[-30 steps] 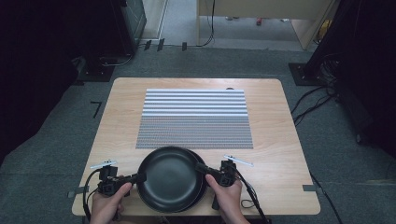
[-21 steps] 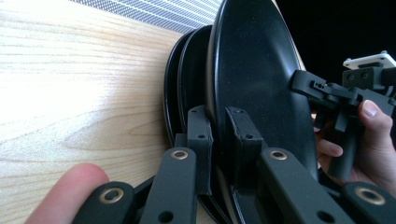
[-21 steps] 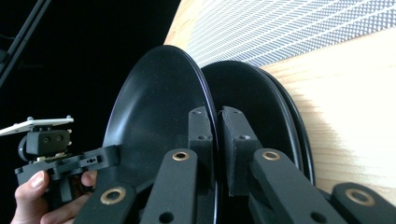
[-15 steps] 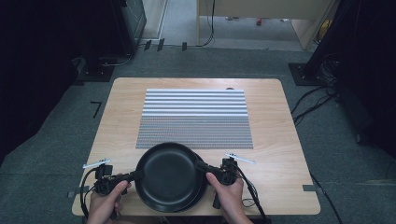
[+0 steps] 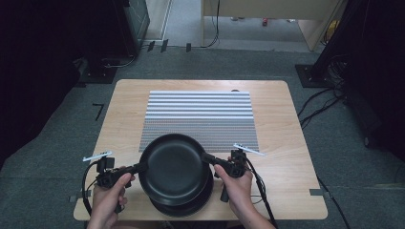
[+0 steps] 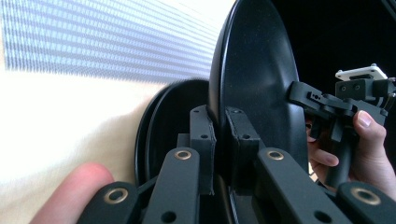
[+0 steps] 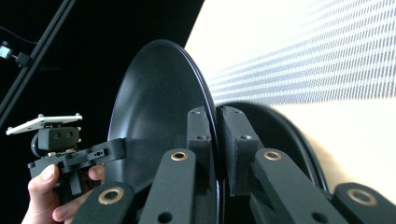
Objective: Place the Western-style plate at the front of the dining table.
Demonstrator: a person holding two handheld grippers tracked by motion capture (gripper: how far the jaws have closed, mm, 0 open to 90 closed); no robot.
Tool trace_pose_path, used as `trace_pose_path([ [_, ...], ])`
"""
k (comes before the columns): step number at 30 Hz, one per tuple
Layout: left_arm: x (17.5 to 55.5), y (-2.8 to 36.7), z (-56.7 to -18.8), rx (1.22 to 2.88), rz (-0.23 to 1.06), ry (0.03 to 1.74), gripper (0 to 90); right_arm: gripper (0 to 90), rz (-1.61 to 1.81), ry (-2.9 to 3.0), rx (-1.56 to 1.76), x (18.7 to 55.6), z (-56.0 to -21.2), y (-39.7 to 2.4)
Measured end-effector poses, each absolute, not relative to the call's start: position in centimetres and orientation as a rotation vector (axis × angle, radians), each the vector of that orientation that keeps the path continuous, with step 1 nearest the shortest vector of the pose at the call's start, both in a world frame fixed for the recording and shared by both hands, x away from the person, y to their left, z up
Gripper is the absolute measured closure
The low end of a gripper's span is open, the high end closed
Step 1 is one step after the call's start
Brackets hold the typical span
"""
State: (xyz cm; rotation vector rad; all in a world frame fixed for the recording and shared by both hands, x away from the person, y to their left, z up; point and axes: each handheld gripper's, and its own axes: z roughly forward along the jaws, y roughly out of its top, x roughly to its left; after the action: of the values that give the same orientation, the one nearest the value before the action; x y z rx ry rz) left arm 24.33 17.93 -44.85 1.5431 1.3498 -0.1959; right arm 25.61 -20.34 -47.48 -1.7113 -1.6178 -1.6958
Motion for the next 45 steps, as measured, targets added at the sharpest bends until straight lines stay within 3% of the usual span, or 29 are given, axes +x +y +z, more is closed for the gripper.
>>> trace_pose_path([
  [13,29.7,15.6,-42.1,1.579,-0.146,1.316,82.8,82.8,-1.732,-1.619,-1.745,29.3,-45.1,-22.1],
  [26,36.0,12.7,-42.0,1.611,-0.162,1.296,82.7,82.7,-1.738,-1.56,-1.827,34.0,-45.7,-24.5],
  [45,42.2,10.0,-43.0,1.689,-0.145,1.362,81.3,82.3,-1.698,-1.476,-1.956,38.1,-47.9,-25.8],
])
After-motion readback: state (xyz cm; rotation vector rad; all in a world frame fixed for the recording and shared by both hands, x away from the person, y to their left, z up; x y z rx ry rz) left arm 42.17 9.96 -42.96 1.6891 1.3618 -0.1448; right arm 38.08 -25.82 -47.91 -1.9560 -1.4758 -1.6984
